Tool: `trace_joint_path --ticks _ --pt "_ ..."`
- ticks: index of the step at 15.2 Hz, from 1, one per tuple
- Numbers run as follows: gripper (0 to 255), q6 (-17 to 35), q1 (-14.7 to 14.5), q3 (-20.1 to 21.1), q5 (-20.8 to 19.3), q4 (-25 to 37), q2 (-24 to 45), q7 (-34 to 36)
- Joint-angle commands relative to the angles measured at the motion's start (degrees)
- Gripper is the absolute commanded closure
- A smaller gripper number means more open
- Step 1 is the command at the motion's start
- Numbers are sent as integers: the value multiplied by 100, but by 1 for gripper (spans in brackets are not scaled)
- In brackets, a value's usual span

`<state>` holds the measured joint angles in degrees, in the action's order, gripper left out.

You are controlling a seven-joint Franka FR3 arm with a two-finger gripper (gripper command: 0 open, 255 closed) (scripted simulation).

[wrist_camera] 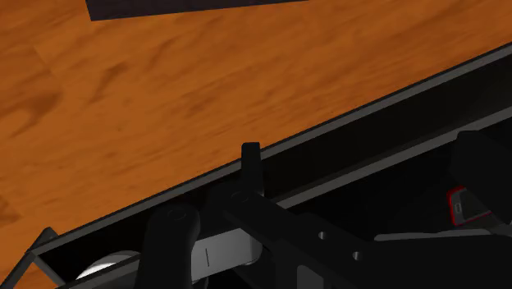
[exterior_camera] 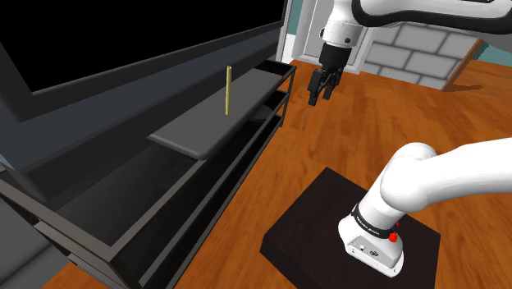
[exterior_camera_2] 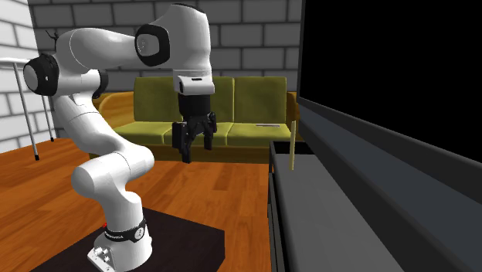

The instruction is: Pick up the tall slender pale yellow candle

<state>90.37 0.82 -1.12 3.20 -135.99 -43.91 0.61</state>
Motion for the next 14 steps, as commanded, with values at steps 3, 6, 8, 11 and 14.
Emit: trace_joint_path --ticks 3,6,8,11,14 --pt "0 97 -71 159 78 304 322 138" --pt "0 210 -159 388 156 800 812 343" --pt "0 262 -206 537 183 1156 1143 482" --pt "0 306 -265 756 183 1733 1648 694" --pt "0 305 -316 971 134 2364 2168 915"
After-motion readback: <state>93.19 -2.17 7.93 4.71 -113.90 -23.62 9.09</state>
